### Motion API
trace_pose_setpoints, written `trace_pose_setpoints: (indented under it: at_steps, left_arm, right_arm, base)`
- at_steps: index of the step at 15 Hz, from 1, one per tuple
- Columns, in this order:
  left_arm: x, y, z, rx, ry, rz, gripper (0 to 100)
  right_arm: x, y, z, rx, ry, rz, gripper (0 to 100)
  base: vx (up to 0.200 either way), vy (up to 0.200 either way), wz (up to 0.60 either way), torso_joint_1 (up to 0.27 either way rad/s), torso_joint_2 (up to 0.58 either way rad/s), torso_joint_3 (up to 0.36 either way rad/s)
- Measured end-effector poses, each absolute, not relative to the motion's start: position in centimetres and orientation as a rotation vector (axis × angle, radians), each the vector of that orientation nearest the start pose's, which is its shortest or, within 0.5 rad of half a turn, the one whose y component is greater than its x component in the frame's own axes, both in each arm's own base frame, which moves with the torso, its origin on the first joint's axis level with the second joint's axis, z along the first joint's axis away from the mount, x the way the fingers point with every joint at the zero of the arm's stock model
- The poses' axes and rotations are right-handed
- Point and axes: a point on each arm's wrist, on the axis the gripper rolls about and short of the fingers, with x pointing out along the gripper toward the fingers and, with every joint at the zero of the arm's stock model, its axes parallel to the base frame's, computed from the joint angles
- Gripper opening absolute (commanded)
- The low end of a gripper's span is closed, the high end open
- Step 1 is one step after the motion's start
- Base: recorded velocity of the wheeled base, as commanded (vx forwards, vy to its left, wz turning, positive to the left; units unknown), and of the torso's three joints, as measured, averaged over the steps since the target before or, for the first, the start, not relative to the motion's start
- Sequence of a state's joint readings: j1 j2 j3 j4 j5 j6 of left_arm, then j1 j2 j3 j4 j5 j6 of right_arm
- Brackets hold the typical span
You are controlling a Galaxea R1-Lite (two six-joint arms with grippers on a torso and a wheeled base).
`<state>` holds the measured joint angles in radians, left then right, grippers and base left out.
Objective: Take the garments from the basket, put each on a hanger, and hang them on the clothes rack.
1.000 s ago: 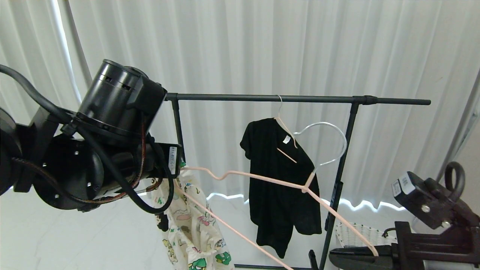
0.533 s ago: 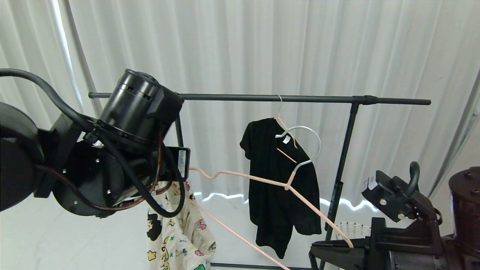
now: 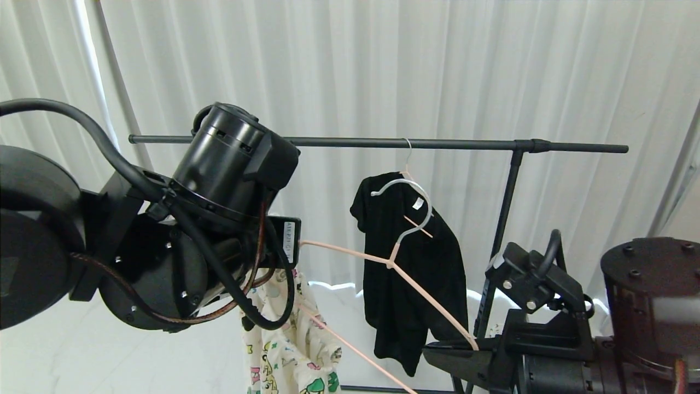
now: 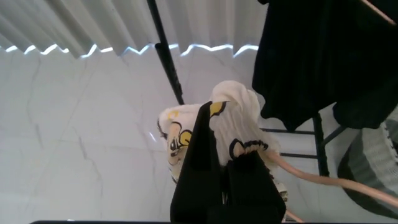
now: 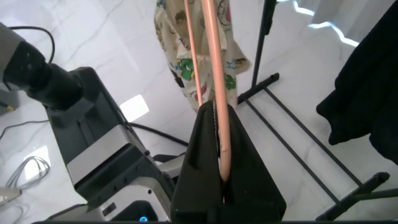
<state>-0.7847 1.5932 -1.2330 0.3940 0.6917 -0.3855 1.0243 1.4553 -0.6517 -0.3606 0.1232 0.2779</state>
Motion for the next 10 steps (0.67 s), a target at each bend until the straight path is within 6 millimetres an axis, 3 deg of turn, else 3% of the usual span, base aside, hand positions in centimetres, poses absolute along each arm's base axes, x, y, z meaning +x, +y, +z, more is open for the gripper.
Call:
trace_pose_setpoints:
  at_steps: [6, 10]
  left_arm:
    - [18.3, -20.5, 26.0, 0.058, 0.508, -0.085, 0]
    - [17.8, -22.5, 26.8, 0.033, 0.489, -0.143, 0]
  right_arm:
    - [13.0, 22.3, 17.7, 0.046, 0.6, 1.034, 0]
    - [13.2, 24.8, 17.6, 0.133, 0.563, 0.975, 0]
  base:
    - [0.0, 0.0, 0.0, 0.0, 0.0, 0.0]
    - [0.0, 0.0, 0.0, 0.0, 0.0, 0.0]
